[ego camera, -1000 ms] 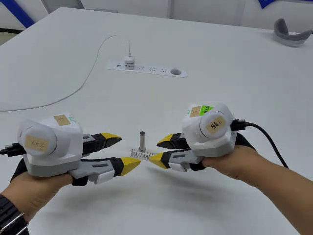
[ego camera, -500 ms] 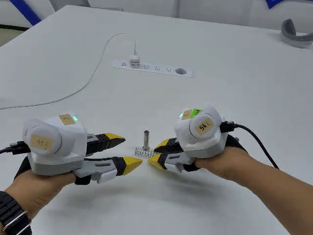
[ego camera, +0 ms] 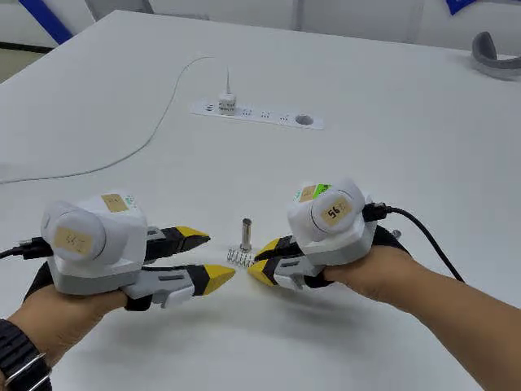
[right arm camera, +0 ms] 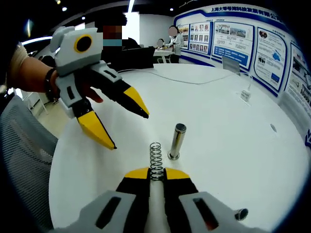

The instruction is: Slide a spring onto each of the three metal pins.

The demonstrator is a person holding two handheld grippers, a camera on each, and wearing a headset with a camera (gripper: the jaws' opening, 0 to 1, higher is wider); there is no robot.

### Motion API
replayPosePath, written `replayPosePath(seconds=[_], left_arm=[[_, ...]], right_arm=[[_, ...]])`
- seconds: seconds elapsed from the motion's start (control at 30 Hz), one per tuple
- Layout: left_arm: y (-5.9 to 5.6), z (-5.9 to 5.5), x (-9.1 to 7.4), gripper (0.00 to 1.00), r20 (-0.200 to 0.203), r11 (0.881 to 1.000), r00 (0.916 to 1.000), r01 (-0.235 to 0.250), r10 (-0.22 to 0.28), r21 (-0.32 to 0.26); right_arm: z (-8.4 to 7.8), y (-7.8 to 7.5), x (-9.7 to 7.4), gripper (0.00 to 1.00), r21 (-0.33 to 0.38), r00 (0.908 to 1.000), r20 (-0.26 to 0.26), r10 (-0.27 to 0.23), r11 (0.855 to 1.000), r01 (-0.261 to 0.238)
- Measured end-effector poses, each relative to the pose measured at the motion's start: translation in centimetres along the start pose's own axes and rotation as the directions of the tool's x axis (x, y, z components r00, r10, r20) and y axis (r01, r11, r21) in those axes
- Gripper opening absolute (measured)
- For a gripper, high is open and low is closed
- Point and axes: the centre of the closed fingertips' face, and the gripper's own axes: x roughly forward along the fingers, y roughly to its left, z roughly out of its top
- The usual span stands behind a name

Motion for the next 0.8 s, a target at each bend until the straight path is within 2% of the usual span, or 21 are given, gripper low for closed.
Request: replayPosePath(seconds=[0.1,0.23,0.37,0.43,0.53,0.67,0.8], left_arm=[[-0.6,-0.3,0.1,0.37,-0.015,1.0,0.9997,0.021,-0.021,0.009],[-1.9,-0.9,0.3,0.35,-0.036,0.997,0.9973,0.065,-0.064,0.031],[-2.8,-1.3,0.4,0.34,-0.052,0.992,0.9935,0.105,-0.101,0.068],[-3.2,-1.3,0.4,0.32,-0.058,0.989,0.9913,0.122,-0.118,0.083],[-3.6,-1.4,0.6,0.29,-0.07,0.985,0.9892,0.136,-0.129,0.11],[-4.1,-1.1,0.6,0.24,-0.065,0.979,0.9868,0.156,-0.148,0.13],[-5.0,-1.2,0.7,0.2,-0.077,0.967,0.9807,0.191,-0.18,0.169]], right_arm=[[-0.3,0.9,-0.5,0.12,0.006,0.9992,-0.016,0.037,0.999,-0.037],[0.0,2.2,-1.3,0.11,-0.032,0.9967,-0.02,0.079,0.996,-0.08],[0.2,3.8,-2.5,0.11,-0.092,0.9884,-0.041,0.147,0.984,-0.15],[0.0,4.2,-3.1,0.11,-0.129,0.9855,-0.067,0.156,0.978,-0.163],[0.2,4.8,-3.8,0.11,-0.154,0.981,-0.067,0.182,0.97,-0.19],[0.2,5.1,-4.4,0.11,-0.184,0.9763,-0.09,0.197,0.96,-0.211],[0.1,5.3,-4.6,0.11,-0.208,0.9715,-0.111,0.209,0.951,-0.229]])
